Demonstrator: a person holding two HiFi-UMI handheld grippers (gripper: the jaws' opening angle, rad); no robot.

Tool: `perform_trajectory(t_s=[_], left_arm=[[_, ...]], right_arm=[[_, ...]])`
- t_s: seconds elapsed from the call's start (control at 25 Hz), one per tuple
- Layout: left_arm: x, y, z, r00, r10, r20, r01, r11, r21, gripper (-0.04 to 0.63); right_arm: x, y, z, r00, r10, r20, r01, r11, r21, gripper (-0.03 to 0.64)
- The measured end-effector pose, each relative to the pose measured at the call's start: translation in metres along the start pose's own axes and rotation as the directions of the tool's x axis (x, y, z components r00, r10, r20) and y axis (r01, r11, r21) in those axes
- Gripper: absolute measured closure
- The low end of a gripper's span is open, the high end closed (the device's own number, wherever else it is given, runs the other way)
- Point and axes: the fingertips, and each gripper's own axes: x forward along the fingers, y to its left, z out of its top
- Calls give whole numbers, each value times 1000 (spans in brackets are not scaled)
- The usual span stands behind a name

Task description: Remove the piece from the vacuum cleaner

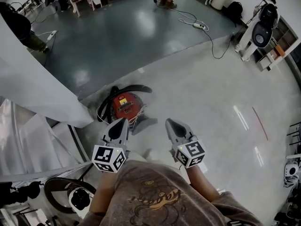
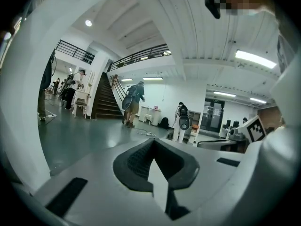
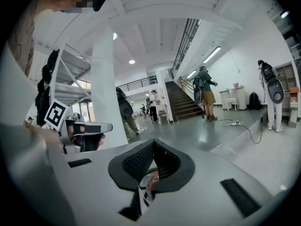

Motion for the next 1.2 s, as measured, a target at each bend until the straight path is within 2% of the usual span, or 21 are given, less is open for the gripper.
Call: perform_trajectory(t_s=[0.4,0.8,0.84,0.88,0.92,1.04,1.08,1.2], left_arm=[[22,37,14,1000,-23,-11,23,1000,-6,592],[29,54,34,999,-40,19,40,999,-10,588],[30,55,33,999,-45,20,45,999,-16,563],[30,56,33,998,-53,22,53,998,-22,493],[30,56,32,998,-61,23,61,998,-27,452],[30,56,28,997,-78,25,79,996,-41,359],[30,57,27,996,-82,23,83,995,-49,344],[32,58,21,996,-93,4,93,993,-73,324]], right_arm=[[38,-3,12,1000,-30,7,30,999,17,617],[60,3,29,999,-2,48,1,1000,11,613],[61,4,29,999,4,50,-5,1000,17,595],[63,5,28,999,13,49,-15,1000,24,554],[64,6,27,999,25,48,-26,999,32,519],[67,10,22,998,55,41,-57,997,43,435],[68,11,20,998,62,33,-64,997,43,412],[73,10,13,997,80,-10,-80,996,38,403]])
